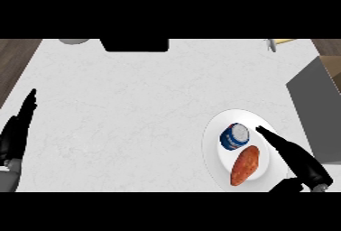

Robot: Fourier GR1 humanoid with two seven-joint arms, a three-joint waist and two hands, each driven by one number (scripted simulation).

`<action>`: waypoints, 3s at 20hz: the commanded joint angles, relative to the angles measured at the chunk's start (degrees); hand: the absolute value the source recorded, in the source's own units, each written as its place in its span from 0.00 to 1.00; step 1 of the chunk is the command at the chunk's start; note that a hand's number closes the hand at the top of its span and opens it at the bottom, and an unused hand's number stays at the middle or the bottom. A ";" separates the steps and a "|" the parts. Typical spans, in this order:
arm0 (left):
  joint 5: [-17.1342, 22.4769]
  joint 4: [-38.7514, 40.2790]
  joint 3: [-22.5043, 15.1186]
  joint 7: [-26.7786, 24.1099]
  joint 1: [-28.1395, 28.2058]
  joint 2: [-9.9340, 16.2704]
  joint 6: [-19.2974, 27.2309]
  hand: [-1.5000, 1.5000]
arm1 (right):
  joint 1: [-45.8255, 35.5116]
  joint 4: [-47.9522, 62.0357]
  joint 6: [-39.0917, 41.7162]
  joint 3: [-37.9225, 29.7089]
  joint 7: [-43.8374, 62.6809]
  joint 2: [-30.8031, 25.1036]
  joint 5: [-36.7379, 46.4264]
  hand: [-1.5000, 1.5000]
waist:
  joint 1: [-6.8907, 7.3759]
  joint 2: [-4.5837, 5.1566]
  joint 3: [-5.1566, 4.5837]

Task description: Pick the sweet potato from the plate and place it in the cardboard box

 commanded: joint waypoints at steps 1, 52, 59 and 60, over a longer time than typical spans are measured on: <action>-1.03 -1.69 3.54 0.44 0.68 0.30 -3.13 0.50 | 0.72 -1.12 1.53 -0.03 1.91 3.52 3.67 0.00 | -0.06 -0.03 0.00; -10.35 -4.29 9.76 2.38 -0.35 -8.28 -8.49 0.50 | -13.05 11.01 -2.87 -16.57 -44.49 -16.54 14.51 1.00 | 1.36 1.01 0.98; -10.17 -4.24 9.88 1.69 -0.46 -8.29 -8.61 0.50 | -18.48 18.96 -1.92 -26.88 -65.83 -21.36 2.27 1.00 | 2.19 1.37 1.11; -10.22 -3.68 9.82 1.64 -0.99 -8.48 -8.52 0.50 | -19.08 20.23 -0.29 -27.76 -69.48 -22.95 0.87 1.00 | 1.68 1.58 0.95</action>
